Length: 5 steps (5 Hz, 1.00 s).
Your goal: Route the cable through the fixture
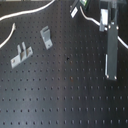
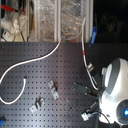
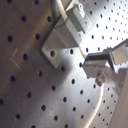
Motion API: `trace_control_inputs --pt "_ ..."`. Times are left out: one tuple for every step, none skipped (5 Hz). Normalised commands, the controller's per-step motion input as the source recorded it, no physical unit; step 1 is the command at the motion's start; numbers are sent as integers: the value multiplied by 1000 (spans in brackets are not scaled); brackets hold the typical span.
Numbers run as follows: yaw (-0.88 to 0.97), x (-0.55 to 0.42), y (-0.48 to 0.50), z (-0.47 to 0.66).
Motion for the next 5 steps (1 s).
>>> trace_control_inputs --pt "0 1 2 83" --pt "-134 109 -283 129" --pt "0 -3 -34 12" --pt "0 -45 -286 81" --pt "0 -257 -222 74"
